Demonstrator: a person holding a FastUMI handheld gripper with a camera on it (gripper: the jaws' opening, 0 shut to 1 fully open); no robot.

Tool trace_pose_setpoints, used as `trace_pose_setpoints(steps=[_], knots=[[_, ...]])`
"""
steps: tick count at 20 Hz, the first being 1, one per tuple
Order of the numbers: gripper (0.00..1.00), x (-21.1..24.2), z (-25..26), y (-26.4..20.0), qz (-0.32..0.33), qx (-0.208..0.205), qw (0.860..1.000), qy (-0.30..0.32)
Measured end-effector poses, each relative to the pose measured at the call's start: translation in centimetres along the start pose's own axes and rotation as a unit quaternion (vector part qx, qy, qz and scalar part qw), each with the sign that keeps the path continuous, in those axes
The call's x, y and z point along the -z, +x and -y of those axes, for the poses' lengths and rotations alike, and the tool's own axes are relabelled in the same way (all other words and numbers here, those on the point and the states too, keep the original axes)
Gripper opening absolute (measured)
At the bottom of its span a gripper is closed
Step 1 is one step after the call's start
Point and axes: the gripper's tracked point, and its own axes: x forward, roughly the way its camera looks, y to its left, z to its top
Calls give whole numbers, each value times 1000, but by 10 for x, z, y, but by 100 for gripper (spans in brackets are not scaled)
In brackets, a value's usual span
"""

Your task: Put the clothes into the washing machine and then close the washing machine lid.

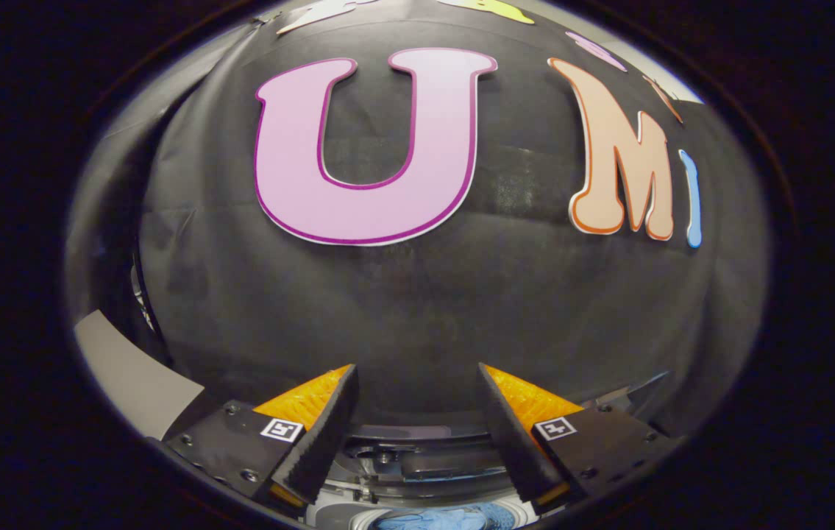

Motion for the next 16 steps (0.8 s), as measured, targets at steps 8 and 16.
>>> trace_pose_setpoints(steps=[8,16], knots=[[99,9,2,-40,24,-20,999,-3],[100,48,2,-108,10,-44,999,-5]])
